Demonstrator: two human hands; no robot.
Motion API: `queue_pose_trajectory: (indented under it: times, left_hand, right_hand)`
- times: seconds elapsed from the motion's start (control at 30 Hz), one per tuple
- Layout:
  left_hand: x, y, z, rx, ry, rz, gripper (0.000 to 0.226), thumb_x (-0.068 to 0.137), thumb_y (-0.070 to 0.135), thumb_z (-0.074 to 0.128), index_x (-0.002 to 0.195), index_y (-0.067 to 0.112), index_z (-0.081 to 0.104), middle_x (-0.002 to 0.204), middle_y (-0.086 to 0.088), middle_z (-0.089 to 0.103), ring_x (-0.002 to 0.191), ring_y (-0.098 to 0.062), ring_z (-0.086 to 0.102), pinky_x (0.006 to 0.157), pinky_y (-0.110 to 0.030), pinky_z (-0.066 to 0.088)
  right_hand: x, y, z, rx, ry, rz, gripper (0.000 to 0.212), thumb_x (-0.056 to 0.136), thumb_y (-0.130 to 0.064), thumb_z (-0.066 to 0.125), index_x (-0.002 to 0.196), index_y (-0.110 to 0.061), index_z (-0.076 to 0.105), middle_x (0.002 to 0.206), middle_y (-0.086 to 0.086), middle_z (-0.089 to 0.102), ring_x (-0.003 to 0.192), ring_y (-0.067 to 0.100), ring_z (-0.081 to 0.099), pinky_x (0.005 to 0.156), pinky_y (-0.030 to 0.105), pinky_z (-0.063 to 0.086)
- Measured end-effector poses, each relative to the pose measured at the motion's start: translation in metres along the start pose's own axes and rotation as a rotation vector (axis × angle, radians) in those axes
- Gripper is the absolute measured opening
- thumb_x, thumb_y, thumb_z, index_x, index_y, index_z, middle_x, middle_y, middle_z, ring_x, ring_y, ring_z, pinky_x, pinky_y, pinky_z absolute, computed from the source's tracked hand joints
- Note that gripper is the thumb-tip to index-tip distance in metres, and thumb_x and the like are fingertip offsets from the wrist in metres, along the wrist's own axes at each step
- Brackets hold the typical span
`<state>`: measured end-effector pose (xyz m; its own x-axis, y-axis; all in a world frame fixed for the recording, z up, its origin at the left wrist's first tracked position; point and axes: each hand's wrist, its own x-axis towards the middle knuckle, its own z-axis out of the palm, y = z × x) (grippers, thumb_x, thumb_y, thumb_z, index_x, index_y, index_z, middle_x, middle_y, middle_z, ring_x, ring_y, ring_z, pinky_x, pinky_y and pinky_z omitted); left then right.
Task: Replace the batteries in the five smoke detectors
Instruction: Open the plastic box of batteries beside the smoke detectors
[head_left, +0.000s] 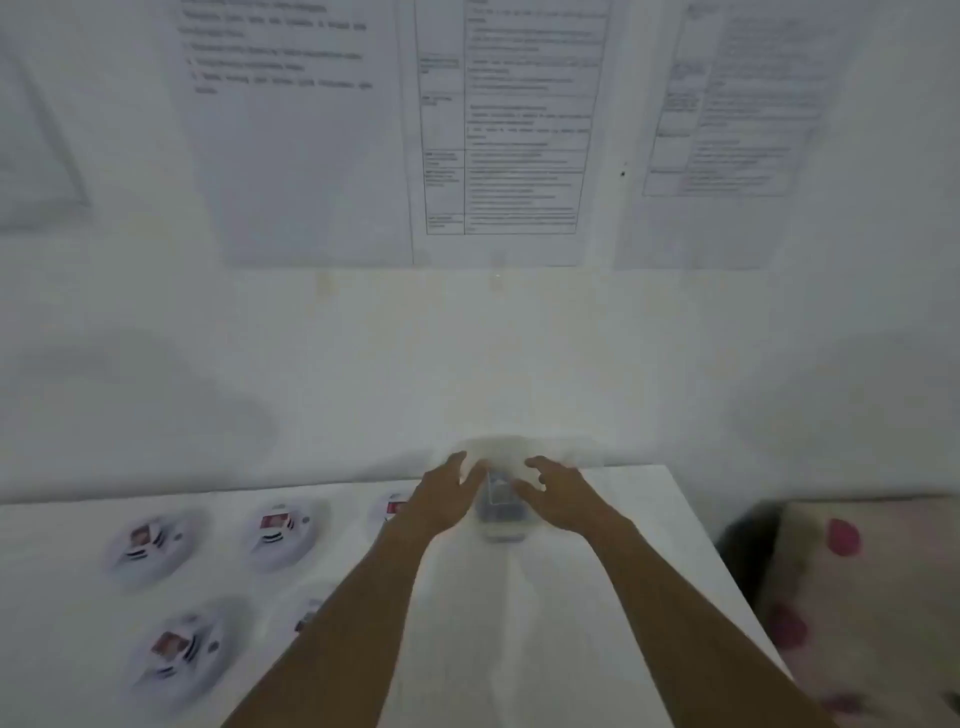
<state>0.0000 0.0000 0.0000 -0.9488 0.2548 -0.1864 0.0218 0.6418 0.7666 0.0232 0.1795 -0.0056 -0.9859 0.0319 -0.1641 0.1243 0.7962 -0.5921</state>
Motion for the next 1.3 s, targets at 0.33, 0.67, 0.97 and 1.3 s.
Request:
queue_pose_trajectory:
  times: [0.33,0.67,0.97,1.3]
  left_hand:
    - [0.013,-0.003,0.035,-0.226,0.070,-0.189,0.059,0.097,0.052,0.034,0.138,0.012,0.047,0.143,-0.011,0.048,0.129,-0.029,0.046,0.108,-0.038,0.036]
    - [-0.012,-0.019,0.036,-0.190,0.082,-0.151,0.048,0.099,0.035,0.041,0.140,0.010,0.042,0.138,-0.009,0.052,0.121,-0.026,0.052,0.093,-0.028,0.042]
    - [-0.070,-0.055,0.037,0.034,0.111,-0.059,0.049,0.094,0.027,0.054,0.139,0.013,0.041,0.136,-0.008,0.054,0.121,-0.027,0.053,0.098,-0.036,0.042]
    - [-0.151,-0.112,0.006,0.068,-0.073,0.102,0.050,0.095,0.018,0.054,0.143,0.020,0.039,0.142,-0.005,0.050,0.120,-0.021,0.054,0.096,-0.027,0.042]
  right_hand:
    - [-0.002,0.006,0.020,0.013,0.119,0.049,0.049,0.093,-0.034,0.053,0.138,-0.017,0.043,0.133,0.012,0.055,0.121,0.029,0.051,0.097,0.031,0.039]
    - [-0.022,0.000,0.027,0.005,0.091,0.088,0.049,0.089,-0.034,0.056,0.134,-0.019,0.042,0.118,0.014,0.053,0.110,0.030,0.054,0.087,0.031,0.042]
    - [-0.076,-0.027,0.061,-0.020,0.124,0.184,0.047,0.094,-0.036,0.049,0.134,-0.013,0.043,0.127,0.015,0.044,0.110,0.031,0.054,0.087,0.030,0.041]
    - [-0.141,-0.057,0.093,-0.114,0.056,0.191,0.034,0.092,-0.043,0.051,0.101,-0.011,0.047,0.112,0.008,0.051,0.073,0.028,0.063,0.069,0.031,0.048]
